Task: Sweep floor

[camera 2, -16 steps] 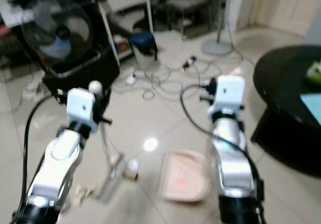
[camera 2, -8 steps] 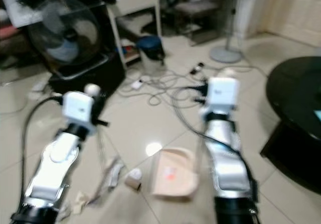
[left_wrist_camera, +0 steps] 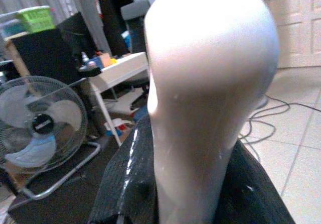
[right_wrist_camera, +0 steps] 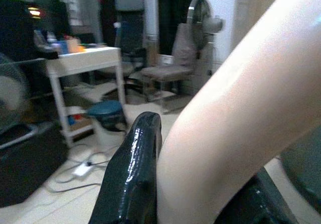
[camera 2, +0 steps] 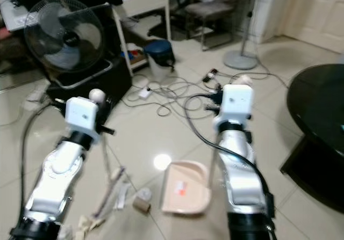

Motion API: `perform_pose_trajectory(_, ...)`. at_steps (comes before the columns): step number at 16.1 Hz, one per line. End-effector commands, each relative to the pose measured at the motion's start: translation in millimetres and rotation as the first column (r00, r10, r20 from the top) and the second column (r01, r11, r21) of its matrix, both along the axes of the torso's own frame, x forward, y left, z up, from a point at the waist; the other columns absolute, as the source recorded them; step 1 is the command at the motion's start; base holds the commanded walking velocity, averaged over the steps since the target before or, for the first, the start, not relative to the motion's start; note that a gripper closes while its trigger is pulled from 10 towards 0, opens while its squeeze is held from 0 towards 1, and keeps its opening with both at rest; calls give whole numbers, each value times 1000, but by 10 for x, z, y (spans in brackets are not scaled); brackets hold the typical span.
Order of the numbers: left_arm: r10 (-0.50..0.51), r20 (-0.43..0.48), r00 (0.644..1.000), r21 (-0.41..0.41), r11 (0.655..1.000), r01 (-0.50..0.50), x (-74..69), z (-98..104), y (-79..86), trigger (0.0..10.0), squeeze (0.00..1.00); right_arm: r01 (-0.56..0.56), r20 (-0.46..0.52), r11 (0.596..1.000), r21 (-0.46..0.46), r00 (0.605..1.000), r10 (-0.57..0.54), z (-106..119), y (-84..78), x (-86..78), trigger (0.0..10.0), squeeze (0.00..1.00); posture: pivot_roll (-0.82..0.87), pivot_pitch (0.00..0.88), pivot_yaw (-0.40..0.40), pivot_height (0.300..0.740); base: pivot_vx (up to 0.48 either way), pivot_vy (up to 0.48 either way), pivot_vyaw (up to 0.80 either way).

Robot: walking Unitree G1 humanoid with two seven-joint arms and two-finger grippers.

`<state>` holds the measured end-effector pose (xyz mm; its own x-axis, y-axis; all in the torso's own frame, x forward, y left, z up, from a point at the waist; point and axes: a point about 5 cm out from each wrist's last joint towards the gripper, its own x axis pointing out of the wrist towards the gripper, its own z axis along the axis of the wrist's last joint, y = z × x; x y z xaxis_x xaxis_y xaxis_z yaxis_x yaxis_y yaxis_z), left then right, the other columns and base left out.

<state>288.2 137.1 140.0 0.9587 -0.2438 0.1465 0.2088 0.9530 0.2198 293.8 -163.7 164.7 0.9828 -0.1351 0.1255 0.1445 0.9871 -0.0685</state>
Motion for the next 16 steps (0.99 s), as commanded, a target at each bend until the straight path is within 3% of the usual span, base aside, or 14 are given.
perform_pose_trajectory(1, 12, 47, 999, 13, 1000, -12, 25, 106, 61, 10000, 0, -13, 49, 1000, -2, 999, 14, 99, 56, 12, 10000, 0, -126, 0, 73, 740, 371, 0, 0)
perform_pose_trajectory(6, 15, 43, 999, 21, 1000, -16, 18, 106, 95, 10000, 0, -16, 43, 1000, 5, 999, 16, 75, 75, 11, 10000, 0, -114, 0, 77, 740, 368, 0, 0)
perform_pose_trajectory(11, 58, 49, 997, 70, 996, -61, 49, 88, 199, 10000, 0, -55, 33, 998, 12, 998, 54, 30, 100, 78, 10000, 0, -94, 0, 82, 740, 0, 0, 0)
perform_pose_trajectory(16, 82, 33, 996, 63, 994, -83, 156, 50, 229, 10000, 0, -48, 7, 998, -42, 999, 48, -9, 54, 226, 10000, 0, -83, 0, 90, 740, 0, 0, 0)
